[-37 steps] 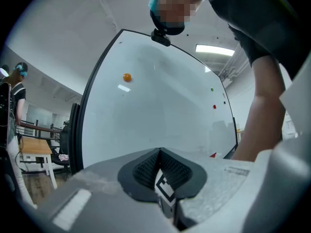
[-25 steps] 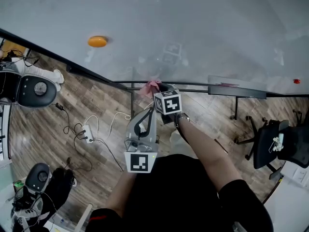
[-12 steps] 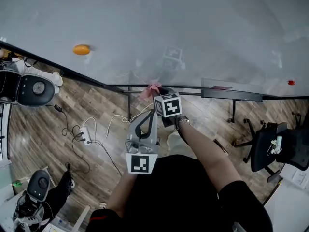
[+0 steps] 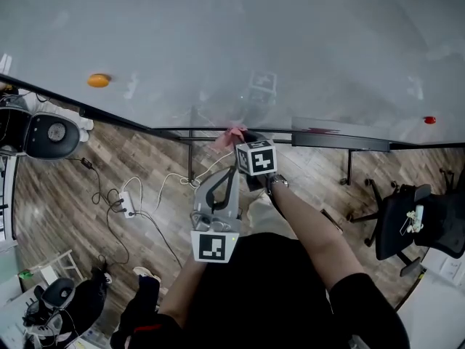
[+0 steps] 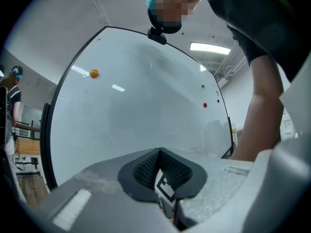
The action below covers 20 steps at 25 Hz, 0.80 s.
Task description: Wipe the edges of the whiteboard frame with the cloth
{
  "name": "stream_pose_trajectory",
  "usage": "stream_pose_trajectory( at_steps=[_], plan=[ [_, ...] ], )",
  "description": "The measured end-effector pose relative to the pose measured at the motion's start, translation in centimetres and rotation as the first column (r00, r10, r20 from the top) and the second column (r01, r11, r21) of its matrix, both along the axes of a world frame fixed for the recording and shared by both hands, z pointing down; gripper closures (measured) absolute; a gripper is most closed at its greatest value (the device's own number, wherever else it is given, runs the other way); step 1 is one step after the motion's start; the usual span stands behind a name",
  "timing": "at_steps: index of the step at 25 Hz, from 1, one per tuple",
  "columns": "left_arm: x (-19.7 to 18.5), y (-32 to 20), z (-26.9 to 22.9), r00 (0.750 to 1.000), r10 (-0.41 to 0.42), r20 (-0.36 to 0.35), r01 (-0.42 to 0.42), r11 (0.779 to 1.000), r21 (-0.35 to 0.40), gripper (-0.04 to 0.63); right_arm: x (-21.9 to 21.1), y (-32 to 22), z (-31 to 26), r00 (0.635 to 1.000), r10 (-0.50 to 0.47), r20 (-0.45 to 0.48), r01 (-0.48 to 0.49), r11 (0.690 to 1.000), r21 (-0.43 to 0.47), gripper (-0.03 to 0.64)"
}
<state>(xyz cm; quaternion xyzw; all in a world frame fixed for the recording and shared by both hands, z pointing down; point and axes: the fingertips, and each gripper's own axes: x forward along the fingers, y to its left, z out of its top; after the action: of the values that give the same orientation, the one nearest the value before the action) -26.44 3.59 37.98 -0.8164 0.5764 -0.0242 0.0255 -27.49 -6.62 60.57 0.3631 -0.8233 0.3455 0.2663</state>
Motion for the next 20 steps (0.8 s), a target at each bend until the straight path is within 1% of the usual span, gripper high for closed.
stream_pose_trajectory(
  at_steps=[3,8,20],
  plan=[
    [1.1,0.0,-0.2,1.0,0.007,0.014,-0.007,1.0,0.005,0.595,1.4,-0.2,0.0,1.0,0.015,0.003,-0.015,1.0,-0.005,0.563],
    [2.6,0.2,-0.3,1.0,0.005,0.017,-0.005,1.0,0.005,0.595,3.3,-0.4,-0.1,1.0,0.005,-0.006,-0.005,1.0,0.0,0.563],
    [5.5,0.5,-0.3,1.0,0.002,0.03,-0.002,1.0,0.002,0.595,6.6,-0.8,0.1,1.0,0.004,-0.002,-0.004,1.0,0.009,0.563]
  ],
)
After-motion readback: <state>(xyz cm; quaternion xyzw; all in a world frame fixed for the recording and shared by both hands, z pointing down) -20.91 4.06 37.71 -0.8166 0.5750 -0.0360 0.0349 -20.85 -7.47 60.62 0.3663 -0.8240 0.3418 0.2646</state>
